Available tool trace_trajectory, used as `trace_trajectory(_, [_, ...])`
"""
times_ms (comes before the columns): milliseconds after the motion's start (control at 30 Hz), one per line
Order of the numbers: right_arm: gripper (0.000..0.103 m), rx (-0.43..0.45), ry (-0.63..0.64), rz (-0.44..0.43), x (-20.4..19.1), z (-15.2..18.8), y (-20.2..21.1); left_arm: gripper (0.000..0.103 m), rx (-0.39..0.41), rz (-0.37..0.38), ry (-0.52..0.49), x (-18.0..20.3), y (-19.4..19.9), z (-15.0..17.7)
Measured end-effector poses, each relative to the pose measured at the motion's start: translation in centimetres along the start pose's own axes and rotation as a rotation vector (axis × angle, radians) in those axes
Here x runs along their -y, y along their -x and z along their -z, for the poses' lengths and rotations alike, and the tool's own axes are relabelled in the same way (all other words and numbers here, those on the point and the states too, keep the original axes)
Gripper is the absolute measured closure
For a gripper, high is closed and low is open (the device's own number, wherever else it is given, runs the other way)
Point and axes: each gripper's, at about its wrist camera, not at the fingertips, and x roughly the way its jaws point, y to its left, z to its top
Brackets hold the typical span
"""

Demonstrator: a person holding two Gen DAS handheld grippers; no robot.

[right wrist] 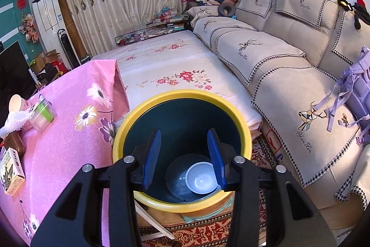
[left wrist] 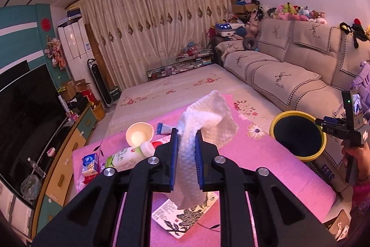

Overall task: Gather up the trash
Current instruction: 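Grasp the white tissue with the left gripper and lift it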

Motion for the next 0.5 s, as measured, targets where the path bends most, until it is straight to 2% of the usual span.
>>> trace_trajectory(267, [0.063, 0.015, -0.037, 0.049, 3.7, 0.2, 1.0, 0.089, 0.008, 0.167, -0.091, 8.9, -2.1, -3.6])
trace_trajectory(500, [0.061, 0.009, -0.088, 0.084, 7.7, 0.9, 1.5, 0.089, -0.031, 0.286, -0.161, 17.9, -6.7, -6.1])
